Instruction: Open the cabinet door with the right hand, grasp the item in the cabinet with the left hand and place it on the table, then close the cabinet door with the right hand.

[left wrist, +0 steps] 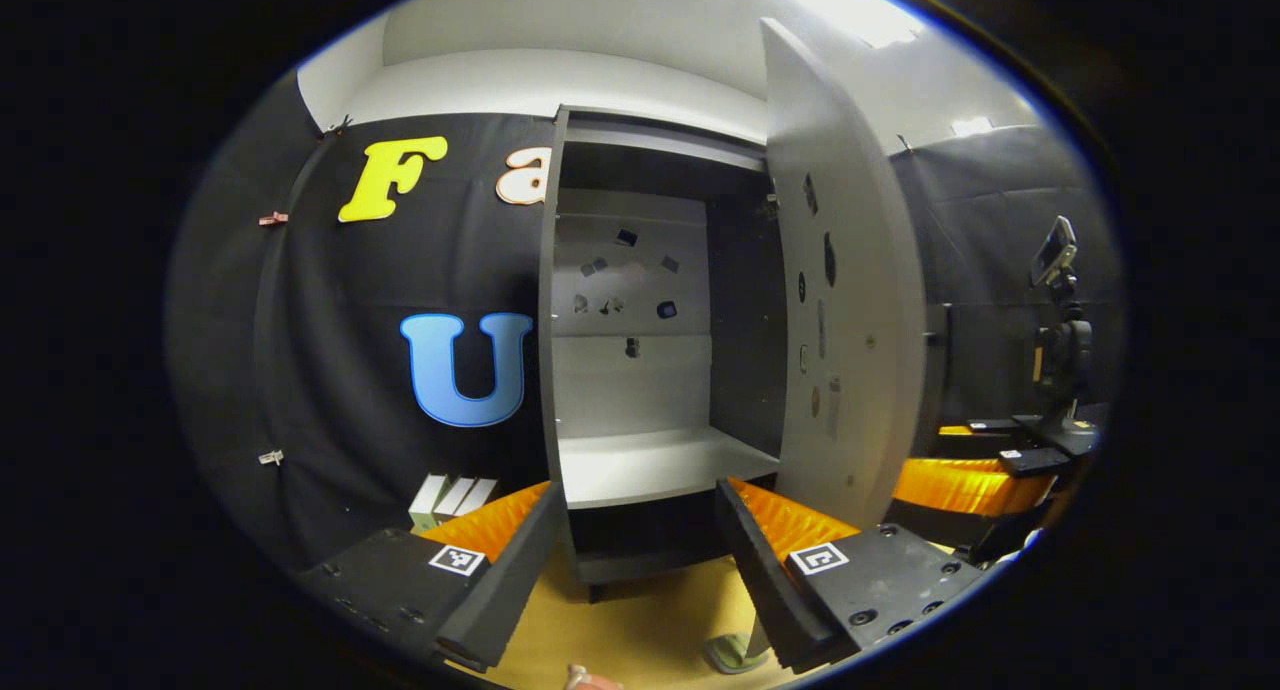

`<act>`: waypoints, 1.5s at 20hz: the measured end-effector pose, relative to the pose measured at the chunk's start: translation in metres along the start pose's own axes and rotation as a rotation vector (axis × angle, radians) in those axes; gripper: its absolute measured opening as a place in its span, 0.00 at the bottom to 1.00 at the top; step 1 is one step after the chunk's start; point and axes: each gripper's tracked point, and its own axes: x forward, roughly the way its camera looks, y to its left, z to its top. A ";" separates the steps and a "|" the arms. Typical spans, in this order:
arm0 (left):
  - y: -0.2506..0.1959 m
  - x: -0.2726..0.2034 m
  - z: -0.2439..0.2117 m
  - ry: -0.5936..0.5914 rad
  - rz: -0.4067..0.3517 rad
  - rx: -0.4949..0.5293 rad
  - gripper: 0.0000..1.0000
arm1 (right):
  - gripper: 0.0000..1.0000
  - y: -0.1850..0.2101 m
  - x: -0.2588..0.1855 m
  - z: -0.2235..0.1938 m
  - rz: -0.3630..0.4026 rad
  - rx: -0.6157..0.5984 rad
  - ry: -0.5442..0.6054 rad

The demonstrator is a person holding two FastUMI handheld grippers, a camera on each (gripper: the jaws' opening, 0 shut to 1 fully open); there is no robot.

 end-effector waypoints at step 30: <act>-0.071 0.005 0.013 -0.054 -0.114 -0.044 0.95 | 0.98 -0.071 -0.047 0.066 -0.302 -0.203 -0.155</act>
